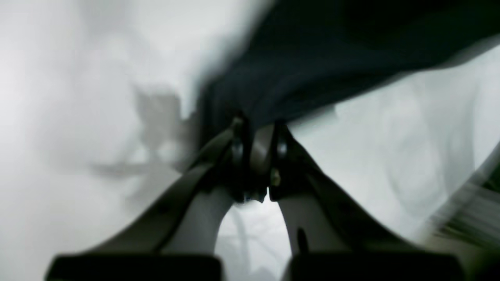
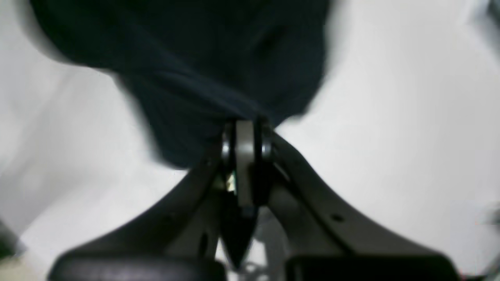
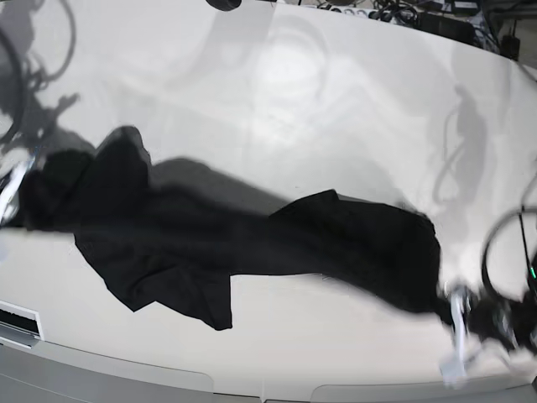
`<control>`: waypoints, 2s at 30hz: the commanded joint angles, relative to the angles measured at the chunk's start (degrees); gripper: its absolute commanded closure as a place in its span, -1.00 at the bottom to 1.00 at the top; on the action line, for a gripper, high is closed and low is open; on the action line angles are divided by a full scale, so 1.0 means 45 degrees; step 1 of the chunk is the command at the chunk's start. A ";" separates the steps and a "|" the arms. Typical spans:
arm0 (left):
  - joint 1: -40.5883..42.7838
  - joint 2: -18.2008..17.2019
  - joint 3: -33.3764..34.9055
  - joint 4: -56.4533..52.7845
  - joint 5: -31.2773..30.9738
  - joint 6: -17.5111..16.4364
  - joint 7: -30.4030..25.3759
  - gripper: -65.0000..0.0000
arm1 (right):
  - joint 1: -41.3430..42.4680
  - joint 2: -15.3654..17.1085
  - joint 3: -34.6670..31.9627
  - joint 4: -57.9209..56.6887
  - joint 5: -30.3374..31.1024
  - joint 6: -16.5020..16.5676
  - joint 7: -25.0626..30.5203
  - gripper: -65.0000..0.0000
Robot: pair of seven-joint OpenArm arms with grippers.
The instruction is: Layout the t-shirt on the table in an organized manner, then fold the t-shirt properly
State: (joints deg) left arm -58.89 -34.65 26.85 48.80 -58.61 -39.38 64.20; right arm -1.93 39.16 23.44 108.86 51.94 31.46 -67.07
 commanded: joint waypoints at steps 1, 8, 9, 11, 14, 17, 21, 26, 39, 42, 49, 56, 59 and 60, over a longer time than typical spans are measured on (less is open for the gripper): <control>-0.1778 -0.0165 -0.0228 0.0316 -0.0369 0.0180 -0.0559 1.00 | 0.0894 0.0782 0.0214 0.0301 -0.0019 -0.0287 0.0112 1.00; -0.3579 -0.0126 -0.0228 0.0321 -0.0719 0.0466 -0.0520 1.00 | 0.4240 0.3376 0.0325 0.0418 0.1020 -0.0155 -0.0083 1.00; -0.3579 -0.0117 -0.0228 0.0321 -0.0835 0.0466 -0.0379 1.00 | 0.4396 0.3473 0.0325 0.0418 0.1209 -0.0102 -0.0083 1.00; -0.3579 -0.0126 -0.0228 0.0321 -0.1214 0.0466 0.0010 1.00 | 0.4371 0.3536 0.0325 0.0418 0.1477 -0.0083 -0.0136 1.00; -0.3579 -0.0180 -0.0228 0.0321 -0.1404 0.0466 0.0845 1.00 | 0.3925 0.3395 0.0325 0.0418 0.1540 -0.0287 -0.0301 1.00; -0.3579 -0.0287 -0.0228 0.0311 -0.1423 0.0461 0.1239 1.00 | 0.3002 0.2885 0.0311 0.0389 0.2278 -0.0073 -0.0738 1.00; -0.3579 -0.0418 -0.0228 0.0296 -0.1413 0.0457 0.1243 1.00 | 0.1418 0.1540 0.0301 0.0359 0.2939 0.0491 -0.1360 1.00; -0.0612 -0.0340 -0.0228 0.0296 -0.1423 -0.0131 0.1268 1.00 | -0.0291 -0.0068 0.0301 0.0359 0.2929 0.0913 -0.1379 1.00; 0.4949 -0.0379 -0.0228 0.0296 -0.1477 -0.0139 0.1137 1.00 | -0.3366 -0.1345 0.0287 0.0359 0.2720 0.1897 -0.1404 1.00; 0.5260 -0.0461 -0.0228 0.0296 -0.1477 -0.0139 0.1180 1.00 | -0.3920 -0.1321 0.0287 0.0359 0.2744 0.1897 -0.1404 1.00; 0.4566 -0.1001 -0.0228 0.0296 -0.1520 -0.0139 0.1146 0.16 | -0.4002 -0.0933 0.0291 0.0359 -0.0301 0.1239 -0.0403 -0.23; 0.3993 -0.1248 -0.0233 0.0296 -0.1583 0.0563 0.1015 -0.06 | -0.3983 -0.0865 0.0291 0.0374 0.0238 0.0393 -0.0296 -0.24; 0.4143 -0.1248 -0.0228 0.0296 -0.1982 0.0559 0.0782 -0.06 | -0.4027 -0.0947 0.0291 0.0374 0.3672 0.1127 -0.1137 -0.24; 0.4226 -0.1248 -0.0228 0.0296 -0.2045 0.0554 0.0724 -0.06 | -0.4080 -0.1098 0.0291 0.0374 0.4784 0.1481 -0.1506 -0.24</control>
State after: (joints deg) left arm -38.24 -39.24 26.26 49.50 -66.32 -36.67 68.12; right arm -20.34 33.32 24.23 109.82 73.43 38.33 -74.65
